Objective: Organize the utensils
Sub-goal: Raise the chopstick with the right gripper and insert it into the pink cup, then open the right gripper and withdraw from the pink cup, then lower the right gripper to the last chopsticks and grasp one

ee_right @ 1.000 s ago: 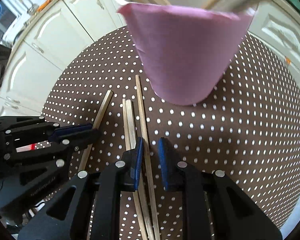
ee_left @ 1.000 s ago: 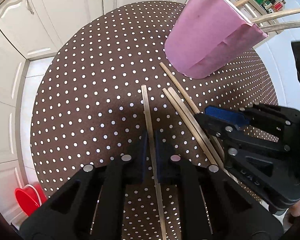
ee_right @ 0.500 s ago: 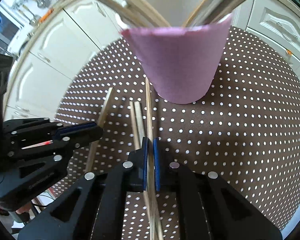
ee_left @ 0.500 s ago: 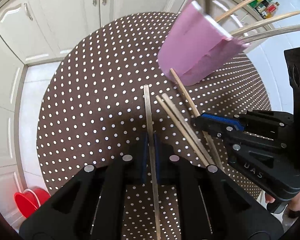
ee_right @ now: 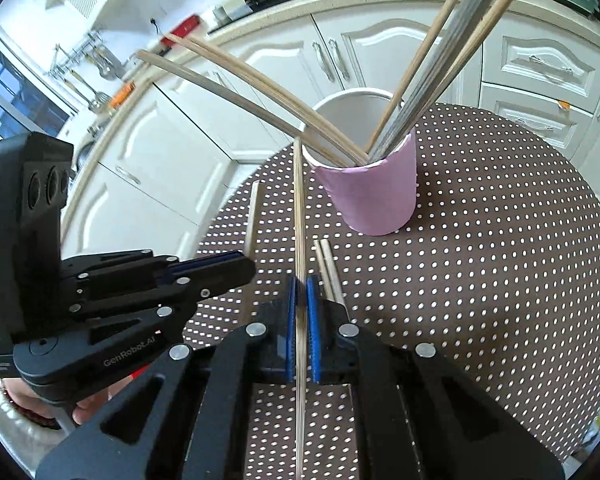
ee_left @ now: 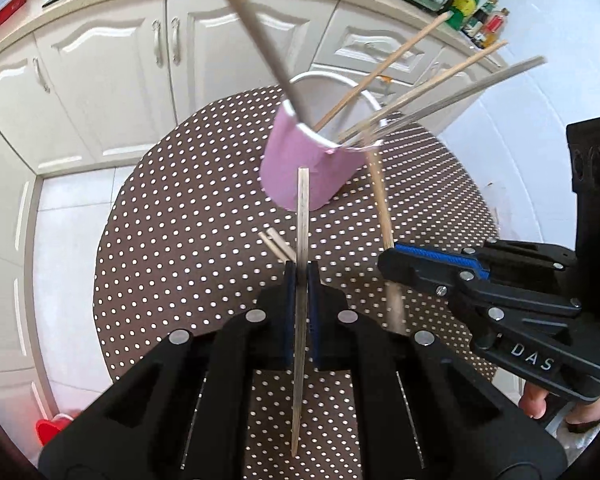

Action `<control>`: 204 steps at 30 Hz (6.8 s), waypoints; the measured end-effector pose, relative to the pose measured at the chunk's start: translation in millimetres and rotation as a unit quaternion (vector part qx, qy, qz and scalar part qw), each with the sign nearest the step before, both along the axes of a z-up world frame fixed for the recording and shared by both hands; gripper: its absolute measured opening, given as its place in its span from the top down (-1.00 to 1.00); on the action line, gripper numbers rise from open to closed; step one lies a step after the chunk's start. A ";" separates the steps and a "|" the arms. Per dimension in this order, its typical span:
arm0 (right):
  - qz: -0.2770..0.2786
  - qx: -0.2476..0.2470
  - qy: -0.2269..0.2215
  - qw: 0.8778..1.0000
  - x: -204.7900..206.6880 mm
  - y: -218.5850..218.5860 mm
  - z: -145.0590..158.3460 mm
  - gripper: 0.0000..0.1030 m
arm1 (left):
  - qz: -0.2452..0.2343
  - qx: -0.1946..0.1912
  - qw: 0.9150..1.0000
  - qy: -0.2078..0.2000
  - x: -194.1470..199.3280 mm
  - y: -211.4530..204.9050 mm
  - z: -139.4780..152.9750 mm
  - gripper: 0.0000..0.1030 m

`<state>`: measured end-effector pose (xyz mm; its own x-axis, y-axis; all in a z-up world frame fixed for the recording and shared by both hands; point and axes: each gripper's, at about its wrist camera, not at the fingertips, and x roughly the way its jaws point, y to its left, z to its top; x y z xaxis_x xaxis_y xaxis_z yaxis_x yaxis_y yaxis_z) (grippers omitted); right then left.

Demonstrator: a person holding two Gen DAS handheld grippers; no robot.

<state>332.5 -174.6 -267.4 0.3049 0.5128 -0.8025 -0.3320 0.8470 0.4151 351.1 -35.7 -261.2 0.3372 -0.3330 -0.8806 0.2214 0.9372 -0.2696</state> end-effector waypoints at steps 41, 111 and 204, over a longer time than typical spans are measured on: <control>-0.083 -0.029 -0.234 0.968 1.0 -34.1 158.3 0.91 | 0.087 -0.047 0.965 -0.241 22.1 7.6 186.9 0.89; -0.091 -0.040 -0.098 0.990 -19.4 -32.3 56.2 0.84 | 0.073 -0.006 0.994 -0.083 2.8 5.4 72.2 0.00; 0.058 -0.116 0.057 0.990 26.5 21.2 -86.2 0.71 | 0.044 0.059 0.991 0.113 4.2 -2.4 -102.2 0.74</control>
<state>358.9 -153.4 -353.5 0.1554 0.3364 -0.9288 -0.3954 0.8828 0.2536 355.3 -38.2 -363.4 0.1503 -0.2007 -0.9681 0.0844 0.9782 -0.1896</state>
